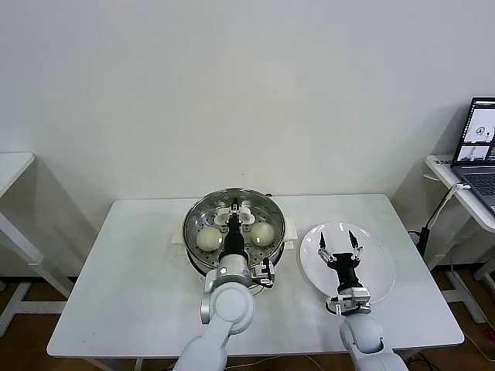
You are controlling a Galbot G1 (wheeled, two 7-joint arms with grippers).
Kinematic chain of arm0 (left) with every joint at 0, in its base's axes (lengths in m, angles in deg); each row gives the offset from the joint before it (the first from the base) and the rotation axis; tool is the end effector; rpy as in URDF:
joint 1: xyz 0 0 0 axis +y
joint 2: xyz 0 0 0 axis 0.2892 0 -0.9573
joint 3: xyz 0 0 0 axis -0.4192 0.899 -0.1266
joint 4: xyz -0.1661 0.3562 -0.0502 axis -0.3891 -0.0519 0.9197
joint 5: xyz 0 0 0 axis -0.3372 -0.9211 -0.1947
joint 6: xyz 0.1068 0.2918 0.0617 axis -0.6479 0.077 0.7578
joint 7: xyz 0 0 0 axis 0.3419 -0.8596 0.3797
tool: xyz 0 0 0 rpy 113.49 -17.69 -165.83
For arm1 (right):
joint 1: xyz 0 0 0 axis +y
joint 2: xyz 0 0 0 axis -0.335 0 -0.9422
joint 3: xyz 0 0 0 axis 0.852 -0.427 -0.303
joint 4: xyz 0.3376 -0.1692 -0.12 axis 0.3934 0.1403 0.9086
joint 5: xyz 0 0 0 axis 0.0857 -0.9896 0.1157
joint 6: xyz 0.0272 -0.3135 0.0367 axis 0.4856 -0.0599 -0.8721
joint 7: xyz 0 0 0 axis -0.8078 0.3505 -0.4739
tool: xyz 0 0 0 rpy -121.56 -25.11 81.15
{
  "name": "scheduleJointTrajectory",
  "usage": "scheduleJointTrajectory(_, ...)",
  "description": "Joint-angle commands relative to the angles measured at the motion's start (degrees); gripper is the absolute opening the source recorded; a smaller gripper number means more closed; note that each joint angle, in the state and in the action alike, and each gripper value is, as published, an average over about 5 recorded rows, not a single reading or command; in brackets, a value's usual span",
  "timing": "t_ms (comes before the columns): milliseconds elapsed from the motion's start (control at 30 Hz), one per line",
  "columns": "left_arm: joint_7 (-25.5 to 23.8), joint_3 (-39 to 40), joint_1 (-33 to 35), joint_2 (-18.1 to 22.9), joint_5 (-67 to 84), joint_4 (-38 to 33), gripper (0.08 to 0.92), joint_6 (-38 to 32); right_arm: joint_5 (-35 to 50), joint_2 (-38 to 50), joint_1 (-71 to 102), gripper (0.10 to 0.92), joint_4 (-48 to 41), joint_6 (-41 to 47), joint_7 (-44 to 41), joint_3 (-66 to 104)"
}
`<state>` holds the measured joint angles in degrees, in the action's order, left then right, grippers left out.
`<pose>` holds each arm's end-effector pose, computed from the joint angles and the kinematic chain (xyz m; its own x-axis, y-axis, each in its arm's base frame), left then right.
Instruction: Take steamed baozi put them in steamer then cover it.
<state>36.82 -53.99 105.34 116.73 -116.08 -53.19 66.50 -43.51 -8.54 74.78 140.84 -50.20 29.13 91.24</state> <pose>0.2791 -0.1557 -0.3227 -0.9991 -0.0167 0.0394 0.0393 0.0104 0.9992 0.2721 -0.0930 -0.4751 -0.9957 0.0220 -0.0897 0.0326 0.9925 -0.1180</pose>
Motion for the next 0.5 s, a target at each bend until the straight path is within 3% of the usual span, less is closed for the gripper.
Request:
scheduleJointTrajectory(33, -0.05, -0.06, 0.43, -0.29, 0.04, -1.34, 0.347, -0.07, 0.05, 0.07, -0.03, 0.823, 0.09, 0.03, 0.0, -0.05)
scheduleJointTrajectory(500, -0.91, 1.69, 4.43, -4.06, 2.81, -10.33, 0.748, -0.52, -0.02, -0.01, -0.06, 0.823, 0.32, 0.06, 0.06, -0.21)
